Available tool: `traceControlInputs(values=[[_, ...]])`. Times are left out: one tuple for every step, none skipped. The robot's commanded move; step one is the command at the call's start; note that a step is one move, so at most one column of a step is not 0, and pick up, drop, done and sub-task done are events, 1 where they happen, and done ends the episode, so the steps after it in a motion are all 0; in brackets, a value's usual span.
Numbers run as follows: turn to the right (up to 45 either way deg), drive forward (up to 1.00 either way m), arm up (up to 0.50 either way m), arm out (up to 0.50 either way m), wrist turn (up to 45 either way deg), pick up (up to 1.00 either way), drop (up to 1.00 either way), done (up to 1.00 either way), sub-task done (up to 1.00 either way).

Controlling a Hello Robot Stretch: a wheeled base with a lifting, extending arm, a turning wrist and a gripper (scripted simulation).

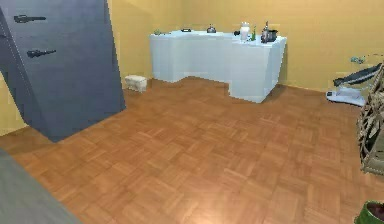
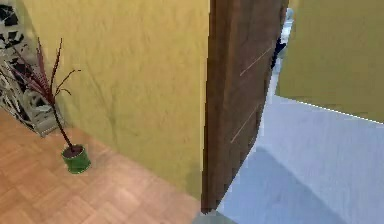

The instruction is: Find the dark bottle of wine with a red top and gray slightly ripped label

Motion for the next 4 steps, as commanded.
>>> traceControlInputs(values=[[0.0, 1.0, 0.0, 0.0, 0.0, 0.0, 0.0, 0.0, 0.0], [0.0, 1.0, 0.0, 0.0, 0.0, 0.0, 0.0, 0.0, 0.0], [0.0, 1.0, 0.0, 0.0, 0.0, 0.0, 0.0, 0.0, 0.0], [15.0, 0.0, 0.0, 0.0, 0.0, 0.0, 0.0, 0.0, 0.0]])
